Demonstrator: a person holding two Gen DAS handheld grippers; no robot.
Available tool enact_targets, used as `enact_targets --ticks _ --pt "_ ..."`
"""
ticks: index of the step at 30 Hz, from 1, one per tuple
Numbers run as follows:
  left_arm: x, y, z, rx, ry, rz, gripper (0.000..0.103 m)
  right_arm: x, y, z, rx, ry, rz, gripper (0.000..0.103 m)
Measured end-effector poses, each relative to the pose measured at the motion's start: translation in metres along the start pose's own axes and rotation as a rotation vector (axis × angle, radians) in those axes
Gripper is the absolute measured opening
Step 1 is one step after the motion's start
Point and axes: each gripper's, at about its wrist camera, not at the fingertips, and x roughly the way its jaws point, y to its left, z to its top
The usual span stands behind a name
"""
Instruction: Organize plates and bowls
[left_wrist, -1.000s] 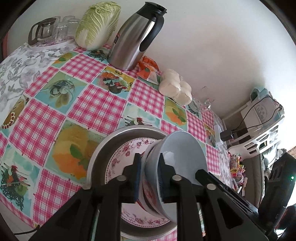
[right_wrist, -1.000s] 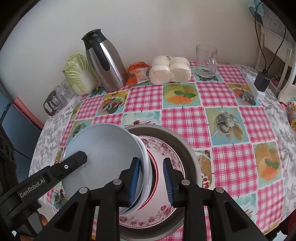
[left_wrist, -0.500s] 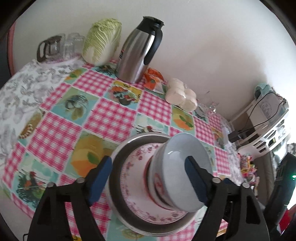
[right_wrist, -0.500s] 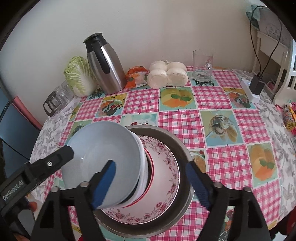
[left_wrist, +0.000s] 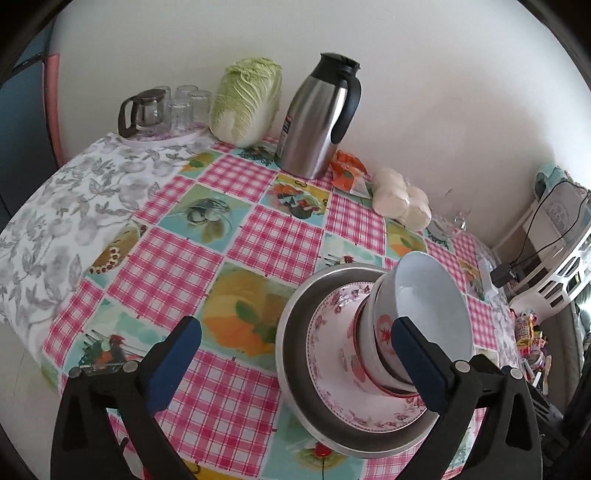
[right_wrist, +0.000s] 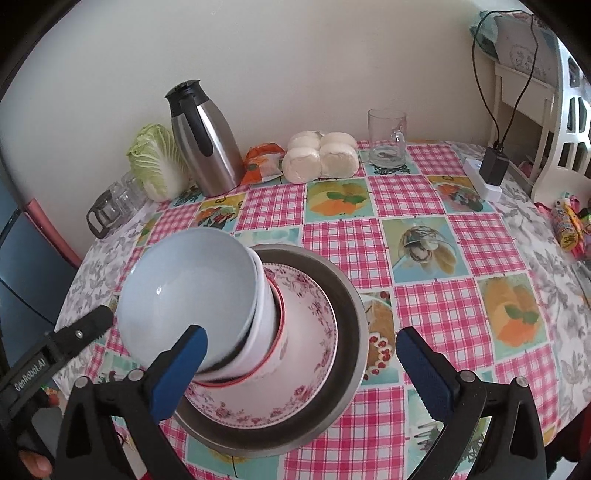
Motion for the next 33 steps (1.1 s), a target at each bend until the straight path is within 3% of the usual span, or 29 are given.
enact_targets --ticks 8,15,25,33 --pt "-0.009 -0.005 -0.013 0.073 0.002 0.049 0.102 -0.007 -0.003 -0.015 -0.008 -0.015 -0.01 0.103" --pt "-0.01 -0.005 -0.025 0.095 0.03 0.036 0.102 -0.003 -0.003 -0.027 -0.025 0.009 -0.021 0.103" --pt "-0.003 -0.007 -0.046 0.151 0.105 0.156 0.102 -0.003 -0.002 -0.039 -0.045 0.025 -0.039 0.103" --pt "-0.003 -0.008 -0.054 0.178 0.116 0.172 0.102 -0.007 -0.001 -0.045 -0.058 0.029 -0.053 0.103"
